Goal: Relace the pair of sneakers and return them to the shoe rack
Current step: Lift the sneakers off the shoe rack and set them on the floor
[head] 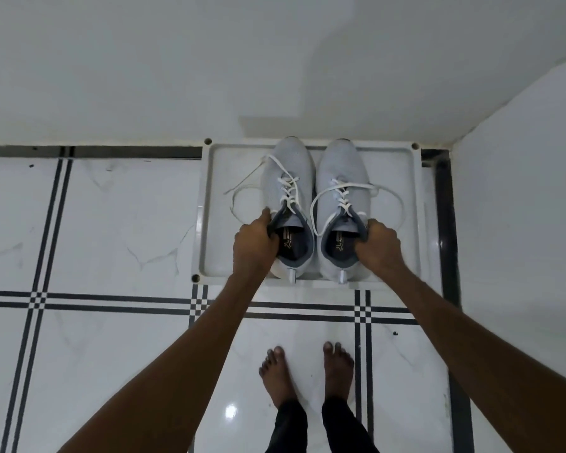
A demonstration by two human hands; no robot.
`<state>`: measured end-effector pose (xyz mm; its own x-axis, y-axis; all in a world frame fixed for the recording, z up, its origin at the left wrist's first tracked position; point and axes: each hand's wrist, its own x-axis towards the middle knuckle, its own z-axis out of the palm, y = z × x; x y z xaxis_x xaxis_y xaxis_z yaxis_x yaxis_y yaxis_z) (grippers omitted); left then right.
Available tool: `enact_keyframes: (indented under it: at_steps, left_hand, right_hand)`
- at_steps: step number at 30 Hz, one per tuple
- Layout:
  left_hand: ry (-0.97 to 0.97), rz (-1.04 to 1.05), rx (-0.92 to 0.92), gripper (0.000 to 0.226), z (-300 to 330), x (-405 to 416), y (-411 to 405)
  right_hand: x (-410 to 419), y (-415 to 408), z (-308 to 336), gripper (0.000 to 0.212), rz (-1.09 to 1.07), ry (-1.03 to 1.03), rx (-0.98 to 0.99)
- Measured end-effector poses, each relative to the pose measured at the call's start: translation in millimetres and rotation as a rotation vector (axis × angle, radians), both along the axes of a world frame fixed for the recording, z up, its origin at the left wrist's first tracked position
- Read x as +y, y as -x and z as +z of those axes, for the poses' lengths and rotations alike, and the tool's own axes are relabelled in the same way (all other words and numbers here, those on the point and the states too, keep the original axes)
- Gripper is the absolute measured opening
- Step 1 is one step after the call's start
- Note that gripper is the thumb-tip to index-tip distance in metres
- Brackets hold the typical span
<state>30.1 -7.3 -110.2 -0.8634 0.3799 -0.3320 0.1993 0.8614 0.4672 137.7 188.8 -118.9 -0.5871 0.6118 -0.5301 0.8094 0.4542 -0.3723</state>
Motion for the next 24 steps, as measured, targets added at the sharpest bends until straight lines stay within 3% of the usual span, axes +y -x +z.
enact_keyframes:
  at_steps: [5,15,24]
  left_hand:
    - [-0.028,0.008,-0.038,0.034,21.9,-13.8,-12.3]
    - [-0.142,0.079,-0.03,0.042,77.9,-94.6,-94.5]
    - [-0.133,0.147,-0.01,0.041,66.8,-181.6,-223.5]
  right_hand:
    - [-14.5,-12.3,25.1,0.008,0.003,0.032,-0.001]
    - [-80.9,-91.4,82.7,0.007,0.061,-0.004,0.121]
    - [-149.3,-208.8,59.4,0.013,0.119,-0.022,0.108]
